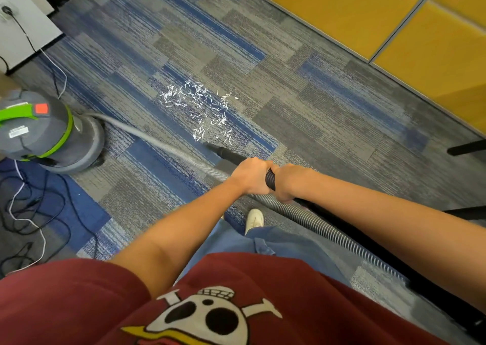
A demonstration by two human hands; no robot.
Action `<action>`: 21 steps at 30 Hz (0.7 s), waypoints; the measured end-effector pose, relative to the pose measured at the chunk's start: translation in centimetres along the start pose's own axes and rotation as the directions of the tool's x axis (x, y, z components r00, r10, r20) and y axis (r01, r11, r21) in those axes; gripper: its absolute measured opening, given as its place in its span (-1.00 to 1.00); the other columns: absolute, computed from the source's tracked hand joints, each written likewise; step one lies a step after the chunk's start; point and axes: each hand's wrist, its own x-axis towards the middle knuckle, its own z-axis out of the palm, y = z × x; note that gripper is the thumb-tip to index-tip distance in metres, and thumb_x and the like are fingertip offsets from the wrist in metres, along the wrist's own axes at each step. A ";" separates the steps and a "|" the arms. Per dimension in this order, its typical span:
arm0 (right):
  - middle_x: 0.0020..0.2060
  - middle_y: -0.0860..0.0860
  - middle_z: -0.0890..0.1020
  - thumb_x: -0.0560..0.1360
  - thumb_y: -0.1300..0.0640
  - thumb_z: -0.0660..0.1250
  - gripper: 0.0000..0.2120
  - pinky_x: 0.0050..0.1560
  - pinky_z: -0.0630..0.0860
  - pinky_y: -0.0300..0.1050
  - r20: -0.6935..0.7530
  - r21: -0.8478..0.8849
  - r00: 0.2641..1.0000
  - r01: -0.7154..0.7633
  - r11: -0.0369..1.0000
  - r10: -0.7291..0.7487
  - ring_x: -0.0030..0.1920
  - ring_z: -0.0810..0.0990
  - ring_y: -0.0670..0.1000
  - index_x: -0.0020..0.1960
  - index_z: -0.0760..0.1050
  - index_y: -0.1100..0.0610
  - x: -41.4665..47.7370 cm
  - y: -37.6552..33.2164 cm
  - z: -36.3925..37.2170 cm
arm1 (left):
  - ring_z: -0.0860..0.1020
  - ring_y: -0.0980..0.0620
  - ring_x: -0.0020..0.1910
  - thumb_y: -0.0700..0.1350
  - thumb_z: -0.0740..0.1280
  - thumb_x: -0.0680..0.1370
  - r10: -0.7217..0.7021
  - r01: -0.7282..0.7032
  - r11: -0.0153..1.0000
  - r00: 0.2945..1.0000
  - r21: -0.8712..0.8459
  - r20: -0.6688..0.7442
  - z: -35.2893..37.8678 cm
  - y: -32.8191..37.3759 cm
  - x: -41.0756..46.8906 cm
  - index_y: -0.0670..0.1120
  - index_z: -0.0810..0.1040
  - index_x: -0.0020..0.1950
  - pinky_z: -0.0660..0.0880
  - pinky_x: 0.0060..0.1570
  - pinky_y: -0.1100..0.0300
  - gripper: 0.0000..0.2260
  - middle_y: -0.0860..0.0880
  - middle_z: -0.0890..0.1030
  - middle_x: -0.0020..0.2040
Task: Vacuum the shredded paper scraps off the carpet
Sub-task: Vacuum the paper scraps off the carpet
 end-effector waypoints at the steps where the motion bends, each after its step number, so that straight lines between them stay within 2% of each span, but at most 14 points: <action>1: -0.03 0.07 0.43 0.45 0.24 0.36 -0.27 -0.11 0.44 -0.10 -0.004 0.010 1.000 -0.009 1.000 0.009 0.06 0.55 0.08 0.50 0.07 0.15 0.0 0.2 -0.1 | 0.59 -0.14 -0.07 -0.01 0.41 0.39 -0.003 0.003 1.000 1.000 -0.018 -0.004 0.0 0.1 0.2 -0.04 0.55 0.08 0.44 -0.11 0.16 -0.71 -0.12 0.64 -0.11; 3: -0.05 0.06 0.44 0.45 0.25 0.37 -0.23 -0.11 0.44 -0.10 -0.003 0.029 1.000 -0.016 0.999 0.016 0.05 0.54 0.09 0.52 0.02 0.15 0.0 0.5 -0.1 | 0.60 -0.14 -0.06 -0.03 0.41 0.38 0.001 -0.001 0.999 1.000 -0.036 -0.010 0.1 0.4 0.6 -0.06 0.55 0.09 0.47 -0.09 0.15 -0.70 -0.12 0.65 -0.11; 6: -0.22 0.04 0.38 0.45 0.23 0.36 -0.21 -0.12 0.44 -0.11 -0.002 0.045 1.000 -0.012 0.999 0.012 -0.10 0.49 0.07 0.53 -0.02 0.15 0.0 0.7 -0.2 | 0.60 -0.13 -0.06 -0.04 0.42 0.38 0.012 -0.013 0.999 1.000 -0.033 -0.019 0.1 0.5 0.9 -0.03 0.55 0.10 0.47 -0.09 0.16 -0.69 -0.10 0.65 -0.10; 10: -0.06 0.06 0.40 0.47 0.20 0.36 -0.25 -0.07 0.47 -0.09 0.020 0.039 1.000 0.005 0.999 -0.005 -0.04 0.51 0.07 0.52 0.01 0.17 0.0 0.5 -0.7 | 0.61 -0.12 -0.09 -0.02 0.45 0.36 0.031 -0.032 0.999 0.999 -0.015 -0.038 -0.1 -0.1 0.9 -0.04 0.55 0.06 0.50 -0.09 0.14 -0.69 -0.08 0.65 -0.13; 14: 0.01 0.11 0.42 0.47 0.23 0.34 -0.21 0.01 0.50 -0.04 -0.005 0.039 0.999 0.040 0.998 -0.040 0.03 0.53 0.10 0.54 -0.06 0.16 0.3 -0.1 -1.0 | 0.62 -0.11 -0.12 0.00 0.42 0.36 0.027 -0.025 0.999 0.996 0.021 -0.080 -0.6 -1.2 0.6 0.00 0.55 0.04 0.54 -0.09 0.11 -0.73 -0.05 0.65 -0.13; 18: -0.05 0.09 0.41 0.49 0.22 0.32 -0.25 -0.09 0.46 -0.08 -0.057 -0.003 0.995 0.080 0.997 -0.080 -0.03 0.52 0.08 0.53 -0.04 0.16 1.0 -1.1 -2.0 | 0.61 -0.11 -0.12 0.00 0.40 0.39 -0.018 0.020 1.000 0.995 0.021 -0.097 -1.5 -2.7 0.3 -0.04 0.55 0.07 0.52 -0.10 0.14 -0.71 -0.07 0.64 -0.13; 21: -0.20 0.07 0.37 0.48 0.22 0.32 -0.26 -0.14 0.45 -0.10 -0.055 -0.020 0.996 0.074 0.997 -0.075 -0.16 0.47 0.05 0.53 -0.01 0.16 1.7 -1.9 -2.6 | 0.60 -0.11 -0.09 -0.01 0.42 0.38 -0.047 0.046 0.999 0.995 -0.011 -0.089 -1.8 -3.6 0.4 -0.06 0.55 0.09 0.52 -0.11 0.14 -0.68 -0.08 0.65 -0.10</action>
